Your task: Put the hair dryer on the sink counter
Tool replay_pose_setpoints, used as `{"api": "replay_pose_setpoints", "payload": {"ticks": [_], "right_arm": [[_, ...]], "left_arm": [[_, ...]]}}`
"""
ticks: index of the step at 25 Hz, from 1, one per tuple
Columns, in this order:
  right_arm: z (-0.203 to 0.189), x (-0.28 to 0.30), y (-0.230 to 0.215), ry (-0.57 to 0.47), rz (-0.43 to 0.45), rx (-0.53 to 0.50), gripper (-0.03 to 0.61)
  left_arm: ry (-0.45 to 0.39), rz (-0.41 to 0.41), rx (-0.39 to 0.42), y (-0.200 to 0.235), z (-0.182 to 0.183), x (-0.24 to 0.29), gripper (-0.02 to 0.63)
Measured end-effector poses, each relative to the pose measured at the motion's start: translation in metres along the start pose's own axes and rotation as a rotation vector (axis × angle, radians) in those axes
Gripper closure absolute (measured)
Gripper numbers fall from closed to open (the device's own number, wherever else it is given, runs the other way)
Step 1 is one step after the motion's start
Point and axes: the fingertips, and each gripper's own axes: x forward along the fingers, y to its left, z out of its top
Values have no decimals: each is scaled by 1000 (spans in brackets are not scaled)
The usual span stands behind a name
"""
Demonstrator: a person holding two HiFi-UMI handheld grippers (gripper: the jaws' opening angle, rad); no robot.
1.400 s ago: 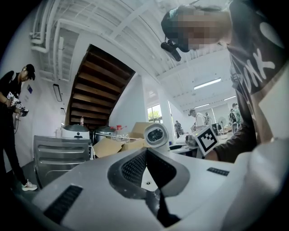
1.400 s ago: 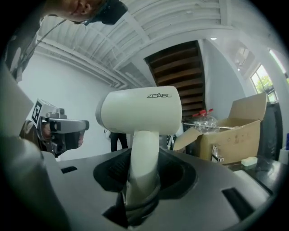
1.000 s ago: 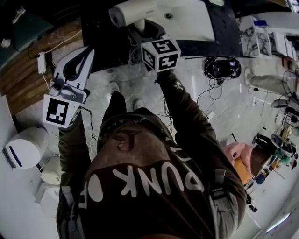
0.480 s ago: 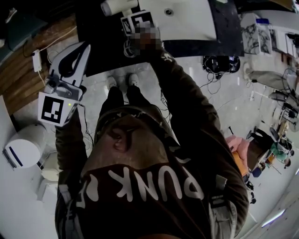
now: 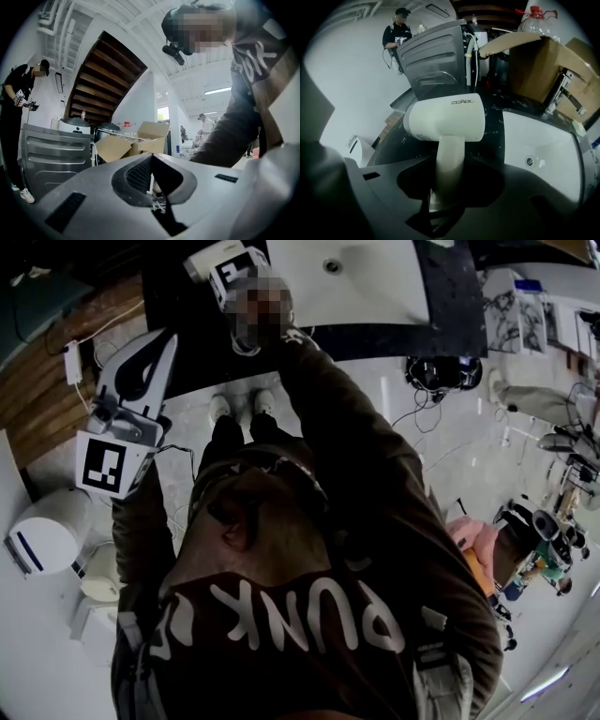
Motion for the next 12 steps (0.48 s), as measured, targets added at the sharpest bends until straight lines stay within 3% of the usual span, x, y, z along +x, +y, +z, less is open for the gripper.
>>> {"api": "replay_pose_setpoints", "payload": {"ticks": [8,12], "right_arm": [[2,5,1,-42,25,8,408],[4,-6,-8,-96,-16,-30,381]], "left_arm": [[7,0,11,-1,0,5,612],[9,2,17,2,0,5,612]]}}
